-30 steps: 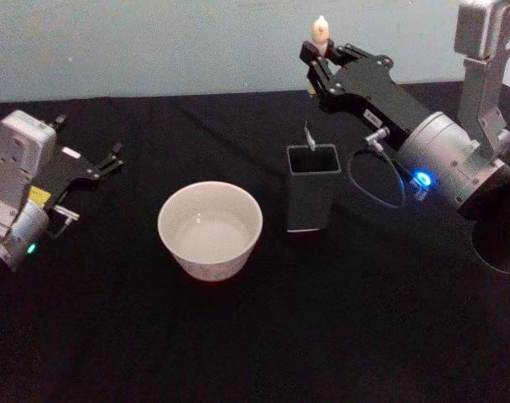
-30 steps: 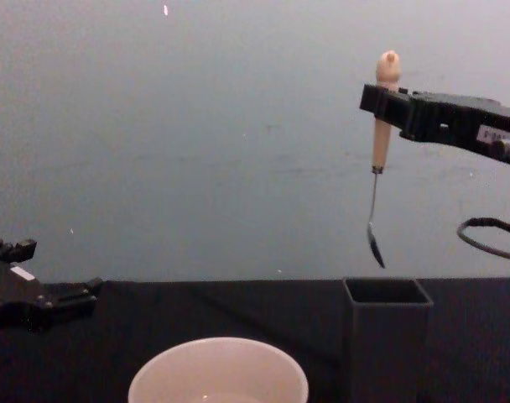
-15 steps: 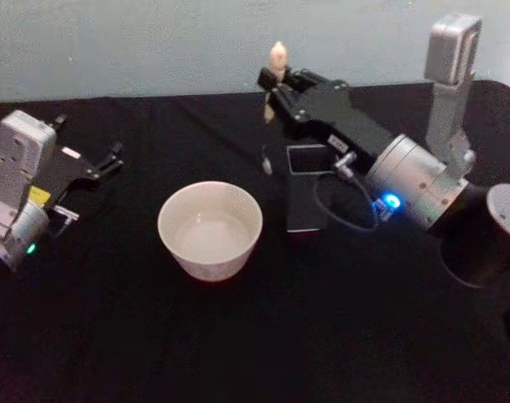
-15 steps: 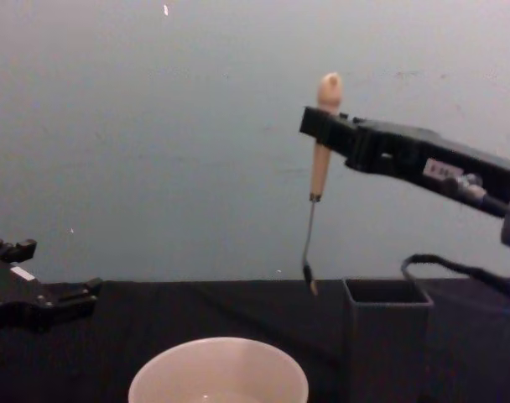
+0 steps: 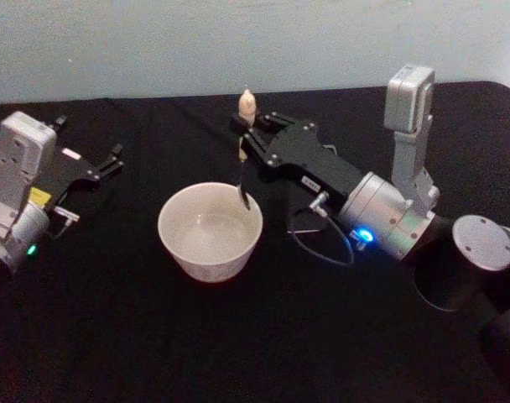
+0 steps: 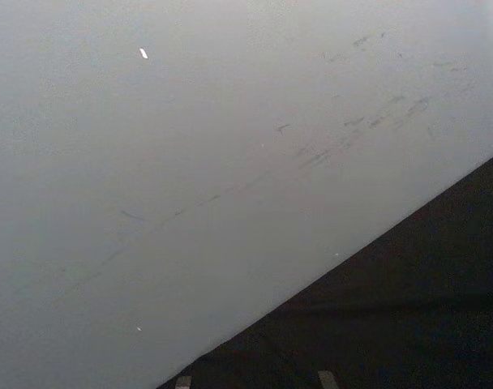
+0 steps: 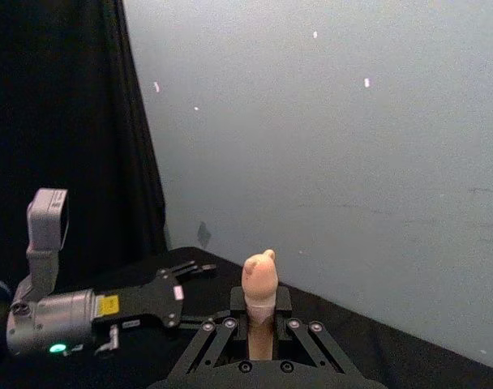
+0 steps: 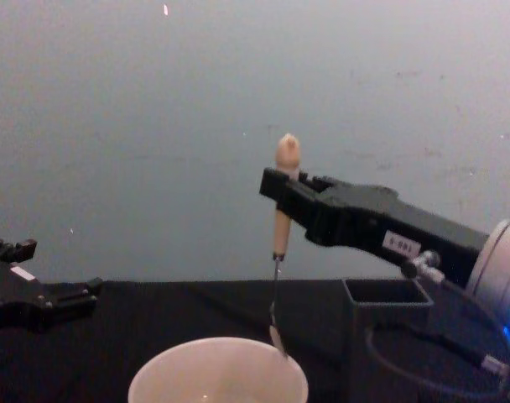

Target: Pick up the stirring spoon with one hand, stir inside the cup, then place it back in its original position.

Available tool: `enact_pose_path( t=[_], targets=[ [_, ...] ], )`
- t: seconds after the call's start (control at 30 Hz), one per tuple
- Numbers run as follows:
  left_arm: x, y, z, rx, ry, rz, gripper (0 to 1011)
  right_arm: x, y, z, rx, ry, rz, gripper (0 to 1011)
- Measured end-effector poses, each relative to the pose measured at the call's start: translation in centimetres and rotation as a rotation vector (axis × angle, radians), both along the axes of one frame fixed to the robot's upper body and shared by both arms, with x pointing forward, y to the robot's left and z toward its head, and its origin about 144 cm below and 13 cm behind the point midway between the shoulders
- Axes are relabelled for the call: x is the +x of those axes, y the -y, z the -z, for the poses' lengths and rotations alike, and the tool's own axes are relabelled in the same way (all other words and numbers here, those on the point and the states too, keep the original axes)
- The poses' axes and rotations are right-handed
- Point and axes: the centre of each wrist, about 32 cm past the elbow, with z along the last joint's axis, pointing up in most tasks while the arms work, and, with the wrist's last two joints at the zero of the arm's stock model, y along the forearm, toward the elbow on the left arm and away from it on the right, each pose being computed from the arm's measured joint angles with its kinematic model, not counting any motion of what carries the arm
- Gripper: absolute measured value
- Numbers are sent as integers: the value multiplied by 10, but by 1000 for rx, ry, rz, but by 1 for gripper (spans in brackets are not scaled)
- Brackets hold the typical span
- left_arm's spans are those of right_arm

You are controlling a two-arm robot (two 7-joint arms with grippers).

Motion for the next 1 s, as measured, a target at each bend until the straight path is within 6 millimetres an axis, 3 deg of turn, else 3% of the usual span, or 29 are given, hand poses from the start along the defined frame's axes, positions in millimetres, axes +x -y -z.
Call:
enact_pose_path(
  t=[1.0],
  targets=[
    [0, 0, 0, 0, 0, 0, 1001, 12, -30, 47, -16, -21, -90, 186]
  ],
)
